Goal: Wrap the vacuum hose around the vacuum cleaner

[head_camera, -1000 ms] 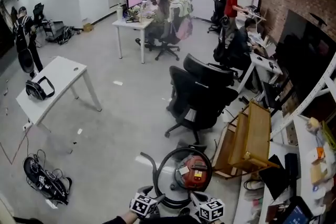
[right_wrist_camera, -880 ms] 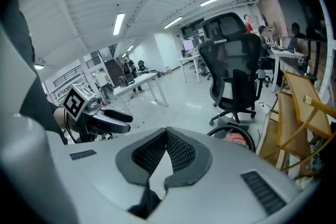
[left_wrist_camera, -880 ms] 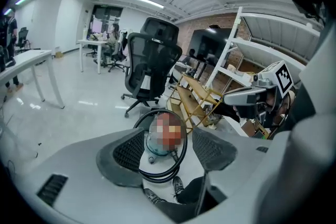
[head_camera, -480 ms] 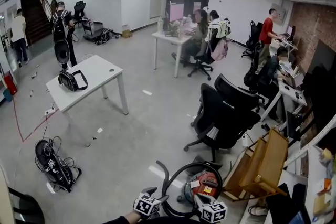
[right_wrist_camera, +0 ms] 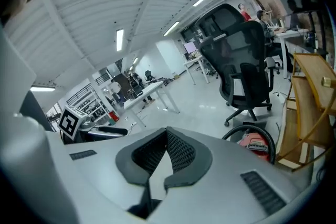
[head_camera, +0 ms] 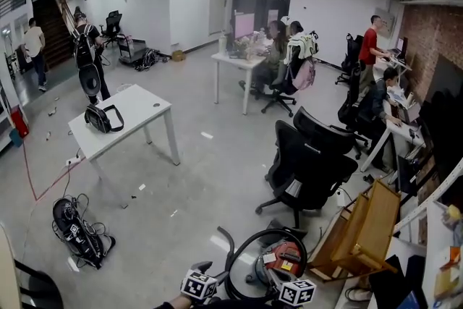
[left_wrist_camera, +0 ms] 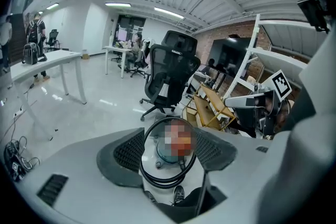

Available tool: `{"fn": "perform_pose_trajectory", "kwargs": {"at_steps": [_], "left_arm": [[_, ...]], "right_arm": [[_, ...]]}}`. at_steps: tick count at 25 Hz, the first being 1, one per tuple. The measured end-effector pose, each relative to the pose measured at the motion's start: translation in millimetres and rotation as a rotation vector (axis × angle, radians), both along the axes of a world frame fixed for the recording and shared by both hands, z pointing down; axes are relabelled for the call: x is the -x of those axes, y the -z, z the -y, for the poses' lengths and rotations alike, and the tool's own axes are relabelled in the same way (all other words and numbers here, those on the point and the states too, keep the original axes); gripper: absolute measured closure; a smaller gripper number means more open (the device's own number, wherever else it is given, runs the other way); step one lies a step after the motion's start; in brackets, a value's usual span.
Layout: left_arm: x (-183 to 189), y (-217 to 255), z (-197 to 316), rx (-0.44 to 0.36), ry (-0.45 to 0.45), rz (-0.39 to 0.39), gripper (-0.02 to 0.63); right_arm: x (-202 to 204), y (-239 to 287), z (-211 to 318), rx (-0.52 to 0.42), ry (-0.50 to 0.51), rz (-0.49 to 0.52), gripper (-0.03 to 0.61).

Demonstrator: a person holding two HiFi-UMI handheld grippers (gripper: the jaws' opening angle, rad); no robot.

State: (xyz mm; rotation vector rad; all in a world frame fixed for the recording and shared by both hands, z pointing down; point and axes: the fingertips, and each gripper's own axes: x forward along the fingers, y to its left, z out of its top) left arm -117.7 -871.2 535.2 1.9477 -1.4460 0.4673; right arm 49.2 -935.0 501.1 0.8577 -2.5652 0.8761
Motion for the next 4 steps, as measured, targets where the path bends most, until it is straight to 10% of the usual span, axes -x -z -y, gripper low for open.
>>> {"fn": "perform_pose_trajectory", "kwargs": {"at_steps": [4], "left_arm": [[17, 15, -36, 0.009, -0.010, -0.005, 0.314]], "right_arm": [[17, 14, -39, 0.006, -0.009, -0.007, 0.565]]}}
